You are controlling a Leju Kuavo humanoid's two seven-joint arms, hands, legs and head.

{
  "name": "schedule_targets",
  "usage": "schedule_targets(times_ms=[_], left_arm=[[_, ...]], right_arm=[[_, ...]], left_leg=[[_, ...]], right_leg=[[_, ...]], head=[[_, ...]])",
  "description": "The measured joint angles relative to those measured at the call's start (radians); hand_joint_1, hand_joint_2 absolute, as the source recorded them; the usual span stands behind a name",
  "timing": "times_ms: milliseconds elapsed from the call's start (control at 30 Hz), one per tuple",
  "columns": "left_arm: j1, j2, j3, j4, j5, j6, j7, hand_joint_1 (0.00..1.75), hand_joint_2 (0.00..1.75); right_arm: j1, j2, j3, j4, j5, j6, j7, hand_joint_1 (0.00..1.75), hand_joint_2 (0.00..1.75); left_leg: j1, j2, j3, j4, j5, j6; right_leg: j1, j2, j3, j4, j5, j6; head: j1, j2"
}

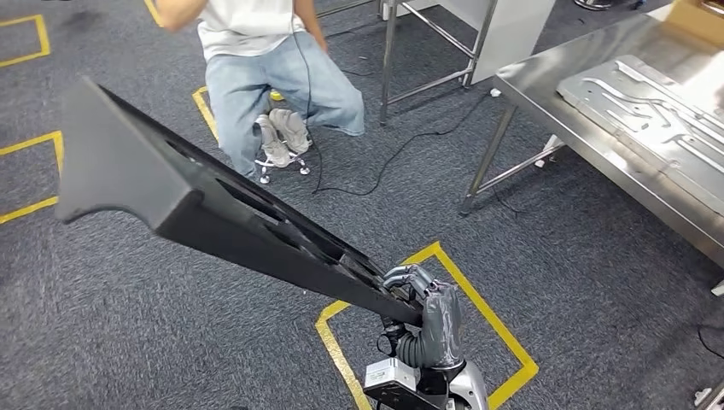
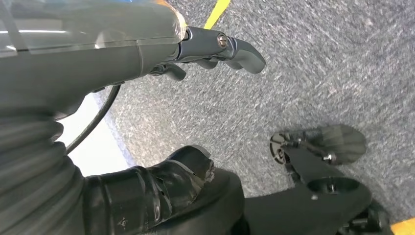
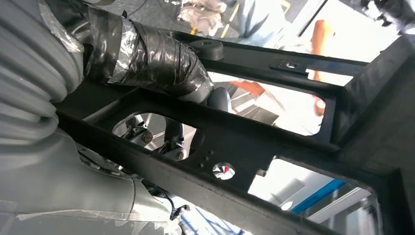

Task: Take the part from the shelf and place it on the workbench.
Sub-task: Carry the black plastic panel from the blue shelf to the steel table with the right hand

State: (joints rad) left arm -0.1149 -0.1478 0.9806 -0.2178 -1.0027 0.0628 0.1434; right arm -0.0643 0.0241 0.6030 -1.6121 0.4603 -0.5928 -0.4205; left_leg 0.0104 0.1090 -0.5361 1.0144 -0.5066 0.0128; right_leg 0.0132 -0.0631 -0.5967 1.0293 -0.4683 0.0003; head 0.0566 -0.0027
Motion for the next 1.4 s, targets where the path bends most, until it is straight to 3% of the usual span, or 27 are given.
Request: schedule_targets(times_ms=[33,100,167,200,233,267,333,400,467,533,600,667,733,767,800,833,900,967,1033,1067,1133,1200,1233,1267,1300,1333,1400], left_arm=[[-0.001,0.0,0.0,0.0,0.001,0.0,0.0,0.0,1.75],[-0.002,0.0,0.0,0.0,0.002,0.0,-0.001,0.0,1.75],[-0.001,0.0,0.001,0.0,0.002,0.0,-0.002,0.0,1.75],[0.0,0.0,0.001,0.0,0.003,0.0,-0.002,0.0,1.75],[0.001,0.0,0.001,0.0,0.003,0.0,-0.002,0.0,1.75],[0.001,0.0,0.001,0.0,0.003,0.0,-0.002,0.0,1.75],[0.003,0.001,0.001,0.0,0.003,0.0,-0.002,0.0,1.75],[0.005,0.002,0.002,0.0,0.003,0.0,-0.002,0.0,1.75],[0.004,0.002,0.003,0.0,0.003,0.0,-0.002,0.0,1.75],[0.002,0.001,0.003,0.0,0.003,0.001,-0.002,0.0,1.75],[0.001,0.0,0.003,0.0,0.002,0.001,-0.002,0.0,1.75],[0.002,0.0,0.004,0.0,0.002,0.002,-0.002,0.0,1.75],[0.004,0.0,0.004,0.0,0.002,0.002,-0.002,0.0,1.75],[0.005,0.0,0.005,0.0,0.002,0.002,-0.002,0.0,1.75],[0.005,0.0,0.005,0.0,0.001,0.002,-0.002,0.0,1.75],[0.004,0.0,0.005,0.0,0.001,0.002,-0.002,0.0,1.75],[0.003,0.0,0.005,0.0,0.0,0.001,-0.002,0.0,1.75],[0.003,0.0,0.005,0.0,-0.002,0.001,-0.002,0.0,1.75],[0.0,0.0,0.005,0.0,-0.003,0.001,-0.002,0.0,1.75],[-0.001,0.0,0.005,0.0,-0.004,0.001,-0.002,0.0,1.75],[-0.003,0.0,0.005,0.0,-0.005,0.001,-0.002,0.0,1.75],[0.0,0.001,0.005,0.0,-0.006,0.001,-0.002,0.0,1.75],[0.001,0.001,0.005,0.0,-0.006,0.001,-0.002,0.0,1.75],[0.001,0.001,0.005,0.0,-0.007,0.002,-0.002,0.0,1.75],[0.002,0.002,0.005,0.0,-0.007,0.002,-0.002,0.0,1.75],[0.003,0.003,0.005,0.0,-0.008,0.002,-0.001,0.0,1.75],[0.004,0.005,0.005,0.0,-0.009,0.003,0.0,0.0,1.75]], right_arm=[[0.0,0.0,0.0,0.0,0.0,0.0,0.0,1.71,1.75],[-0.001,0.0,0.001,0.0,0.0,0.0,0.0,1.71,1.75],[-0.003,0.001,0.002,0.0,0.0,0.001,0.0,1.71,1.75],[-0.004,0.002,0.003,0.001,0.0,0.002,0.0,1.71,1.75],[-0.003,0.002,0.003,0.002,0.0,0.002,0.0,1.71,1.75],[-0.003,0.002,0.003,0.002,0.0,0.003,0.0,1.71,1.75],[-0.002,0.002,0.004,0.003,0.0,0.005,0.0,1.71,1.75],[-0.003,0.002,0.004,0.003,0.0,0.006,0.0,1.71,1.75],[-0.004,0.002,0.005,0.003,0.0,0.006,0.0,1.71,1.75],[-0.003,0.002,0.006,0.003,0.001,0.006,0.0,1.71,1.75],[-0.003,0.002,0.006,0.003,0.001,0.006,0.0,1.71,1.75],[-0.005,0.002,0.007,0.003,0.001,0.005,0.0,1.71,1.75],[-0.005,0.001,0.008,0.003,0.001,0.005,0.0,1.71,1.75],[-0.005,0.001,0.008,0.004,0.001,0.005,0.0,1.71,1.75],[-0.004,0.001,0.008,0.005,0.001,0.005,0.0,1.71,1.75],[-0.004,0.0,0.008,0.005,0.001,0.005,0.0,1.71,1.75],[-0.006,0.0,0.009,0.006,0.001,0.005,0.0,1.71,1.75],[-0.008,0.001,0.009,0.006,0.001,0.004,0.0,1.71,1.75],[-0.007,0.0,0.009,0.005,0.0,0.003,0.0,1.71,1.75],[-0.006,0.0,0.009,0.005,0.0,0.002,0.0,1.71,1.75],[-0.007,0.001,0.009,0.004,0.001,0.0,0.0,1.71,1.75],[-0.009,0.001,0.01,0.003,0.001,-0.003,0.0,1.71,1.75],[-0.009,0.002,0.01,0.003,0.001,-0.004,0.0,1.71,1.75],[-0.008,0.002,0.01,0.003,0.001,-0.004,0.0,1.71,1.75],[-0.007,0.002,0.01,0.003,0.002,-0.005,0.0,1.71,1.75],[-0.006,0.002,0.01,0.003,0.004,-0.005,0.0,1.71,1.75],[-0.006,0.002,0.01,0.003,0.013,-0.009,0.0,1.71,1.75]], left_leg=[[0.0,0.005,0.003,-0.002,-0.003,-0.005],[0.002,-0.024,-0.004,0.027,-0.029,-0.014],[0.006,-0.078,-0.051,0.132,-0.089,-0.019],[0.007,-0.092,-0.083,0.198,-0.117,-0.02],[0.007,-0.098,-0.108,0.248,-0.131,-0.023],[0.007,-0.101,-0.119,0.266,-0.124,-0.024],[0.01,-0.111,-0.089,0.188,-0.057,-0.024],[0.015,-0.154,-0.038,0.069,-0.006,-0.021],[0.015,-0.185,-0.021,0.026,-0.002,-0.014],[0.013,-0.17,-0.021,0.022,0.001,-0.003],[0.016,-0.144,-0.017,0.013,0.007,0.012],[0.016,-0.119,-0.014,0.008,0.008,0.022],[0.013,-0.092,-0.013,0.008,0.006,0.027],[0.012,-0.079,-0.012,0.008,0.004,0.027],[0.012,-0.066,-0.01,0.008,0.002,0.027],[0.012,-0.055,-0.007,0.008,-0.001,0.026],[0.009,-0.036,0.002,0.008,-0.008,0.019],[0.004,-0.02,0.008,0.007,-0.014,0.009],[0.001,0.001,0.015,0.002,-0.017,0.0],[0.001,-0.001,0.019,0.003,-0.022,-0.005],[0.004,-0.04,0.005,0.045,-0.053,-0.014],[0.007,-0.089,-0.053,0.163,-0.111,-0.019],[0.007,-0.097,-0.087,0.226,-0.132,-0.021],[0.007,-0.1,-0.11,0.265,-0.136,-0.023],[0.008,-0.101,-0.119,0.269,-0.12,-0.025],[0.009,-0.101,-0.11,0.236,-0.086,-0.026],[0.011,-0.107,-0.065,0.113,-0.016,-0.025]], right_leg=[[-0.004,0.012,0.002,-0.005,0.003,-0.005],[-0.013,0.035,0.009,-0.017,0.009,-0.017],[-0.017,0.056,0.012,-0.023,0.012,-0.026],[-0.017,0.067,0.011,-0.022,0.011,-0.028],[-0.016,0.081,0.011,-0.02,0.011,-0.029],[-0.016,0.095,0.011,-0.018,0.01,-0.029],[-0.018,0.126,0.011,-0.008,0.007,-0.025],[-0.019,0.151,0.005,0.006,0.0,-0.016],[-0.021,0.17,-0.006,0.013,0.0,-0.003],[-0.023,0.189,-0.014,0.012,0.006,0.009],[-0.02,0.158,-0.027,0.034,-0.008,0.018],[-0.02,0.099,-0.072,0.127,-0.059,0.025],[-0.024,0.076,-0.134,0.248,-0.106,0.031],[-0.026,0.073,-0.149,0.277,-0.107,0.033],[-0.027,0.069,-0.146,0.268,-0.089,0.033],[-0.027,0.062,-0.123,0.222,-0.057,0.031],[-0.018,0.022,-0.053,0.087,0.001,0.02],[-0.006,-0.009,-0.017,0.014,0.015,0.009],[-0.003,0.004,-0.017,0.006,0.012,0.001],[-0.006,0.015,-0.014,0.0,0.014,-0.003],[-0.014,0.036,-0.005,-0.013,0.02,-0.015],[-0.019,0.058,-0.002,-0.017,0.023,-0.022],[-0.019,0.071,-0.002,-0.016,0.023,-0.024],[-0.019,0.084,-0.002,-0.015,0.022,-0.024],[-0.019,0.096,-0.002,-0.012,0.021,-0.024],[-0.019,0.107,-0.002,-0.008,0.019,-0.023],[-0.019,0.122,-0.005,0.005,0.011,-0.015]], head=[[0.0,0.0],[-0.001,0.0],[-0.002,0.0],[-0.002,0.0],[-0.002,0.0],[-0.002,0.0],[-0.002,0.0],[-0.002,0.0],[-0.002,0.0],[-0.002,0.0],[0.001,0.0],[0.005,0.0],[0.006,0.0],[0.006,0.0],[0.006,0.0],[0.006,0.0],[0.006,0.0],[0.006,0.0],[0.005,0.0],[0.005,0.0],[0.004,0.0],[0.003,0.0],[0.002,0.0],[0.002,0.0],[0.002,0.0],[0.002,0.0],[0.002,0.0]])
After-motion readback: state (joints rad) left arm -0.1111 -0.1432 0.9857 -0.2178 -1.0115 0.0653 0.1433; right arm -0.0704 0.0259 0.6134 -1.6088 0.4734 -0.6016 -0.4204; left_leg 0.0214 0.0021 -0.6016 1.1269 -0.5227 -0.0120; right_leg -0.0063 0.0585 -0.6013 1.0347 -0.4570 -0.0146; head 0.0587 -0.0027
